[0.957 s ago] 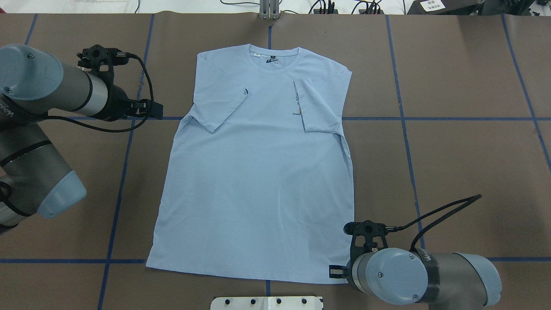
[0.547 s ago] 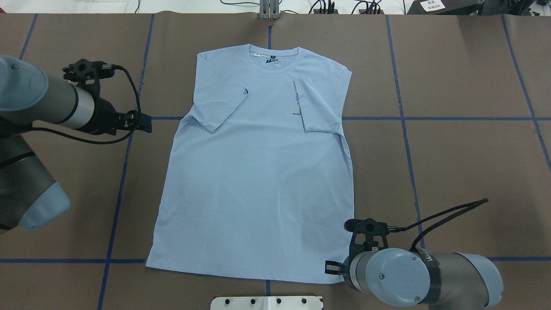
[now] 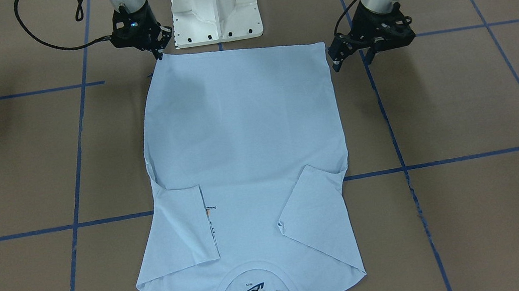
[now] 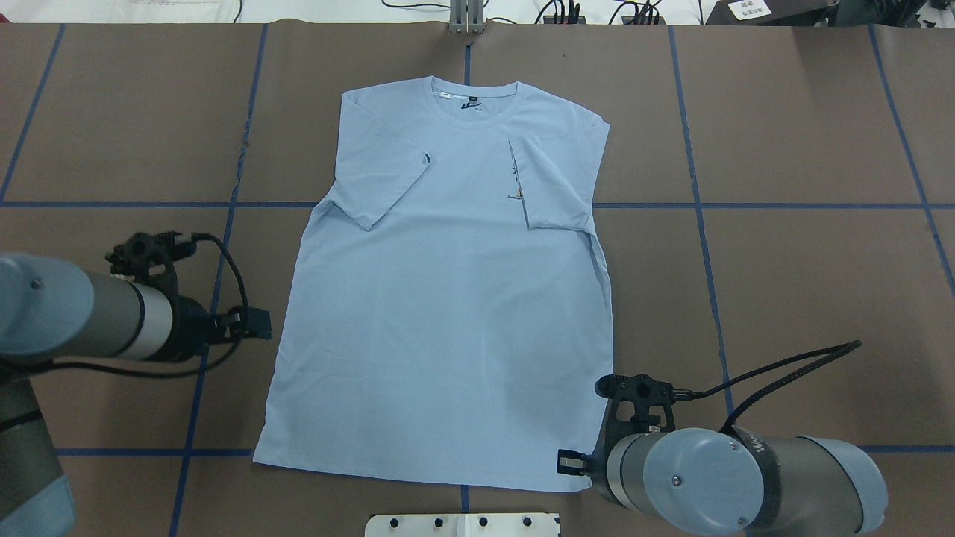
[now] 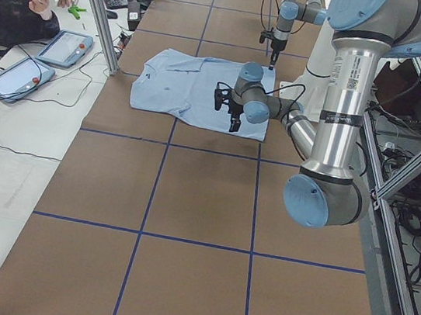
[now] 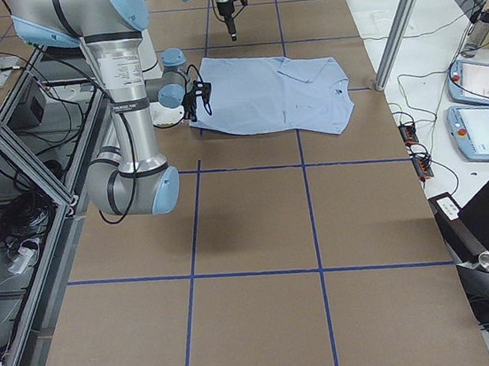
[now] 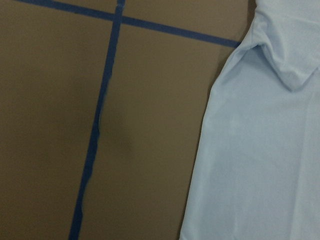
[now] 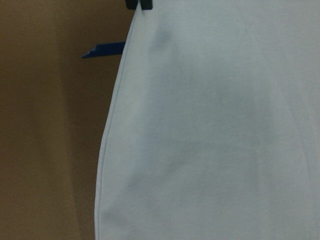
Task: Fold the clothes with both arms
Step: 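Move the left gripper to the hem corner nearest the robot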
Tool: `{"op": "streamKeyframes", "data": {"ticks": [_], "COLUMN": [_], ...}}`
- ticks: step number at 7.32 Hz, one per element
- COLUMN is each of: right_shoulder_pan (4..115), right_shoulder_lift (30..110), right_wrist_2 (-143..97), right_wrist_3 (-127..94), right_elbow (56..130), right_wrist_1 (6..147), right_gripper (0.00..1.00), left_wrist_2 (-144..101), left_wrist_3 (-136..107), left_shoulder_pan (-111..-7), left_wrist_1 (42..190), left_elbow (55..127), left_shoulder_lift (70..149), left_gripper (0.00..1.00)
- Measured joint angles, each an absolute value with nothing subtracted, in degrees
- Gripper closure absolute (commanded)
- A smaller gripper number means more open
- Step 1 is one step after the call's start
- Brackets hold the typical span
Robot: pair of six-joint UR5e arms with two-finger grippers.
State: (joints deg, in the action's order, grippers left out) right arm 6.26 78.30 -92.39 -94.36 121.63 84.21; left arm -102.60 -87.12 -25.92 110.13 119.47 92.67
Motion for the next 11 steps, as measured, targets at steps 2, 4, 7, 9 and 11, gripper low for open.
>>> {"op": "streamKeyframes", "data": {"ticks": [2, 4, 7, 9, 11], "right_shoulder_pan": [6.35, 6.35, 6.43, 6.54, 6.61], "right_shoulder_lift": [78.24, 78.17, 78.14, 78.11, 78.11], "right_wrist_2": [-92.32, -92.29, -92.28, -92.32, -92.31], "right_wrist_3": [-94.39, -94.39, -94.39, -94.39, -94.39], "right_elbow": [121.72, 121.73, 121.73, 121.73, 121.74], "right_wrist_1": [84.2, 84.2, 84.2, 84.2, 84.2], "right_gripper": [1.0, 1.0, 1.0, 1.0, 1.0], "left_wrist_2": [-96.4, -94.14, -93.79, -93.78, -93.8], "left_wrist_3": [-93.98, -95.29, -95.53, -95.56, -95.56], "left_shoulder_pan": [-17.34, -14.97, -13.13, -11.52, -11.01], "left_wrist_1": [110.11, 110.25, 110.2, 110.06, 109.97], "left_elbow": [118.22, 116.42, 116.21, 116.23, 116.34], "left_shoulder_lift": [92.64, 92.75, 92.59, 92.49, 92.41], "left_gripper": [0.01, 0.01, 0.01, 0.19, 0.47]}}
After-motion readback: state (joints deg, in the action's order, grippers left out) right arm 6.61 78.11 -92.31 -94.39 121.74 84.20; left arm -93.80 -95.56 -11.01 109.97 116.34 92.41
